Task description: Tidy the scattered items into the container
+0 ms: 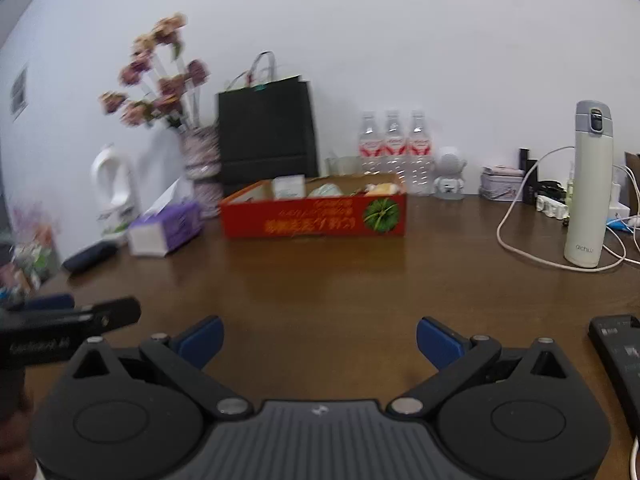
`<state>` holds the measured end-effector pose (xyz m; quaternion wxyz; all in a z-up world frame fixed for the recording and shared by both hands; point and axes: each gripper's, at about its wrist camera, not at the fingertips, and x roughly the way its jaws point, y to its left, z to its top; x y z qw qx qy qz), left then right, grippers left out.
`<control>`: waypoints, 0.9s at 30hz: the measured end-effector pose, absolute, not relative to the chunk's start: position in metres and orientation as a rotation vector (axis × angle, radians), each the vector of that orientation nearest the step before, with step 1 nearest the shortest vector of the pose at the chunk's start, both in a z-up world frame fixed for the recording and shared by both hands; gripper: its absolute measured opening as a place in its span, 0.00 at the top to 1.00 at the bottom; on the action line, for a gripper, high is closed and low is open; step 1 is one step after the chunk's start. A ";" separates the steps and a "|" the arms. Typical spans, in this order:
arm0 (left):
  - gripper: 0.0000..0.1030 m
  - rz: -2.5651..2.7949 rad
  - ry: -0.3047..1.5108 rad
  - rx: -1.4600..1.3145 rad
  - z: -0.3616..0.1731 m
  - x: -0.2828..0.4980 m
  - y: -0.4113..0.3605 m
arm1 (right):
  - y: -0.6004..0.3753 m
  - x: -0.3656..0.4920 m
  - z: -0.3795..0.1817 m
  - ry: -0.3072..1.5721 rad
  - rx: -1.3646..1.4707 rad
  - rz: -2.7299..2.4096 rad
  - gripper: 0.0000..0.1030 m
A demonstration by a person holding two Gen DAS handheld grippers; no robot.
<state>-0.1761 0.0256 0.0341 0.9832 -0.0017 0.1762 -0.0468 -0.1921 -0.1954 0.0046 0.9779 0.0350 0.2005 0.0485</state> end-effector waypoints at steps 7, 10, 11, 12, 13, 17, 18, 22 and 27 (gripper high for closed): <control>0.00 -0.107 0.436 -0.002 0.029 -0.133 0.019 | -0.187 -0.164 -0.004 0.460 0.072 0.107 0.00; 0.00 -0.100 0.501 -0.009 0.028 -0.102 0.021 | -0.184 -0.139 -0.008 0.491 0.063 0.096 0.00; 0.00 -0.104 0.532 -0.007 0.027 -0.090 0.022 | -0.184 -0.129 -0.008 0.504 0.060 0.083 0.00; 0.00 -0.115 0.553 -0.004 0.026 -0.081 0.022 | -0.183 -0.122 -0.010 0.515 0.062 0.072 0.00; 0.00 -0.120 0.572 0.002 0.025 -0.073 0.022 | -0.184 -0.114 -0.010 0.525 0.067 0.064 0.00; 0.00 -0.132 0.612 0.031 0.019 -0.048 0.017 | -0.187 -0.089 -0.012 0.544 0.079 0.045 0.00; 0.00 -0.134 0.617 0.030 0.017 -0.044 0.017 | -0.187 -0.083 -0.012 0.553 0.079 0.043 0.00; 0.00 -0.137 0.662 0.017 0.006 -0.034 0.016 | -0.189 -0.067 -0.015 0.577 0.089 0.043 0.00; 0.00 -0.146 0.704 0.009 0.002 -0.025 0.018 | -0.191 -0.059 -0.020 0.609 0.078 0.047 0.00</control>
